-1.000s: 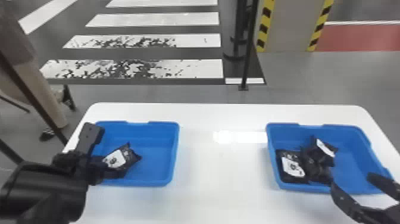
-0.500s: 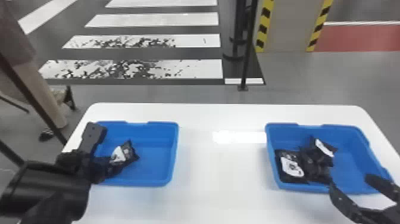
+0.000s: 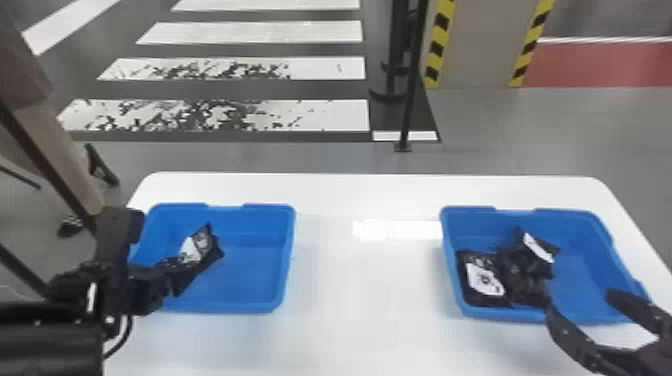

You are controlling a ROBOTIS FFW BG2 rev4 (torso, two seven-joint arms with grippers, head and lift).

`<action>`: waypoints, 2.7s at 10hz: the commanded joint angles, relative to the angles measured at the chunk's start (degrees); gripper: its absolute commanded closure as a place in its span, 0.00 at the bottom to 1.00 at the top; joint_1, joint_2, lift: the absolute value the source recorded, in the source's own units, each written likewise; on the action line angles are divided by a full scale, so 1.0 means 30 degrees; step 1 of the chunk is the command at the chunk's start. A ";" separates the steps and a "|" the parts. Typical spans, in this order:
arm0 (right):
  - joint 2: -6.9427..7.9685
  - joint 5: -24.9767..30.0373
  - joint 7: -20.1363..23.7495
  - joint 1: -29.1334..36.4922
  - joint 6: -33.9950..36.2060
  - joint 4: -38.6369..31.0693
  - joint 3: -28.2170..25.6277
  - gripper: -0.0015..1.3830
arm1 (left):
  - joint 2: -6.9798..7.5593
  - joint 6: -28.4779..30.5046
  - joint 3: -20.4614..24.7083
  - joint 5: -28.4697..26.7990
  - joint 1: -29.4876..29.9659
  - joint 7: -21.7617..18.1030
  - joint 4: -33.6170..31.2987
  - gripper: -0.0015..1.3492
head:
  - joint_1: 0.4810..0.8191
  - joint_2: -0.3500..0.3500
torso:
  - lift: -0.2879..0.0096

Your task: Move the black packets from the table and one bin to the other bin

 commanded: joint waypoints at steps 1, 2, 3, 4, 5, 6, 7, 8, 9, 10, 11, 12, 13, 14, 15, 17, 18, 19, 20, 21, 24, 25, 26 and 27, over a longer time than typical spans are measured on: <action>0.0000 -0.0053 -0.0018 0.0004 0.0458 -0.0439 0.0035 0.08 | -0.0284 -0.0075 0.0410 0.1319 0.0979 0.0253 -0.1755 0.90 | 0.63 0.55 | 0.60; -0.0030 -0.0167 -0.0018 0.0004 0.0973 -0.1189 0.0035 0.08 | -0.0606 -0.0778 0.0639 0.3148 0.1822 0.0898 -0.2646 0.90 | 0.63 0.55 | 0.60; -0.0088 -0.0776 -0.0018 -0.0136 0.1395 -0.1846 0.0264 0.08 | -0.0957 -0.2372 0.0715 0.5547 0.2619 0.1425 -0.2880 0.90 | 0.63 0.53 | 0.60; -0.0205 -0.1500 -0.0018 -0.0699 0.1677 -0.2174 0.0682 0.08 | -0.1250 -0.4153 0.0410 0.7185 0.3135 0.1630 -0.2880 0.90 | 0.63 0.51 | 0.60; -0.0381 -0.2186 0.0070 -0.1636 0.1817 -0.1986 0.1216 0.08 | -0.1338 -0.5466 -0.0390 0.8061 0.3322 0.1806 -0.2880 0.90 | 0.63 0.49 | 0.60; -0.0557 -0.2985 0.0451 -0.3136 0.1958 -0.1002 0.1749 0.08 | -0.1426 -0.6122 -0.1037 0.8670 0.3369 0.1953 -0.2880 0.90 | 0.63 0.47 | 0.60; -0.0879 -0.3861 0.0510 -0.4121 0.2473 -0.0721 0.2777 0.08 | -0.1455 -0.6544 -0.1761 0.9241 0.3322 0.2099 -0.2880 0.90 | 0.63 0.45 | 0.60; -0.1201 -0.4890 0.0627 -0.5152 0.3364 -0.0908 0.3996 0.08 | -0.1397 -0.6591 -0.2408 0.9394 0.3182 0.2128 -0.2880 0.90 | 0.63 0.45 | 0.60; -0.1436 -0.5994 0.0685 -0.6042 0.4302 -0.1236 0.5253 0.08 | -0.1338 -0.6638 -0.2827 0.9470 0.3088 0.2216 -0.2880 0.90 | 0.63 0.46 | 0.60; -0.1699 -0.7213 0.0685 -0.6792 0.5098 -0.1611 0.6510 0.08 | -0.1280 -0.6778 -0.3170 0.9470 0.2994 0.2216 -0.2880 0.90 | 0.63 0.49 | 0.60; -0.1875 -0.8165 0.0656 -0.7402 0.5380 -0.1611 0.7462 0.08 | -0.1221 -0.6872 -0.3475 0.9508 0.2947 0.2216 -0.2880 0.90 | 0.63 0.55 | 0.60; -0.1963 -0.8622 0.0656 -0.8246 0.5427 -0.1236 0.8109 0.08 | -0.1162 -0.6966 -0.3856 0.9813 0.2947 0.2216 -0.2880 0.90 | 0.63 0.60 | 0.60; -0.2051 -0.8851 0.0598 -0.9089 0.5427 -0.0814 0.8719 0.07 | -0.1075 -0.7059 -0.4313 1.0232 0.2947 0.2216 -0.2880 0.90 | 0.63 0.62 | 0.60; -0.2168 -0.8813 0.0539 -0.9933 0.5427 -0.0346 0.9214 0.07 | -0.0957 -0.7341 -0.4960 1.0879 0.2947 0.2216 -0.2880 0.90 | 0.63 0.63 | 0.60; -0.2227 -0.8775 0.0539 -1.0683 0.5239 0.0311 0.9595 0.07 | -0.0870 -0.7622 -0.5493 1.1450 0.2854 0.2187 -0.2880 0.90 | 0.63 0.62 | 0.60; -0.2315 -0.8775 0.0539 -1.1574 0.5145 0.1529 1.0052 0.08 | -0.0840 -0.7716 -0.5722 1.1526 0.2807 0.2158 -0.3396 0.90 | 0.63 0.58 | 0.60; -0.2344 -0.8775 0.0539 -1.1761 0.5145 0.1904 1.0204 0.08 | -0.0840 -0.7763 -0.5722 1.1565 0.2807 0.2158 -0.3583 0.90 | 0.63 0.58 | 0.60; -0.2403 -0.8736 0.0510 -1.1949 0.5145 0.2186 1.0356 0.09 | -0.0840 -0.7809 -0.5760 1.1565 0.2807 0.2158 -0.3630 0.90 | 0.63 0.57 | 0.60; -0.2461 -0.8660 0.0539 -1.2136 0.4817 0.2608 1.0623 0.09 | -0.0811 -0.7763 -0.5874 1.1603 0.2807 0.2158 -0.3958 0.90 | 0.63 0.57 | 0.60; -0.2490 -0.8660 0.0539 -1.2417 0.4536 0.2983 1.0890 0.11 | -0.0782 -0.7809 -0.5988 1.1641 0.2807 0.2158 -0.4005 0.90 | 0.63 0.57 | 0.60; -0.2549 -0.8736 0.0539 -1.2933 0.4442 0.3592 1.1308 0.32 | -0.0635 -0.7716 -0.6369 1.1641 0.2713 0.2158 -0.4099 0.90 | 0.63 0.57 | 0.60; -0.2549 -0.8736 0.0539 -1.3027 0.4489 0.3592 1.1423 0.40 | -0.0606 -0.7669 -0.6369 1.1603 0.2713 0.2158 -0.4052 0.90 | 0.63 0.56 | 0.60; -0.2578 -0.8622 0.0510 -1.3261 0.5333 0.3498 1.1651 0.65 | -0.0606 -0.7622 -0.6369 1.1603 0.2760 0.2158 -0.4099 0.90 | 0.63 0.56 | 0.60; -0.2578 -0.8622 0.0334 -1.3261 0.5755 0.3311 1.1765 0.88 | -0.0606 -0.7528 -0.6407 1.1488 0.2713 0.2158 -0.4052 0.90 | 0.63 0.57 | 0.60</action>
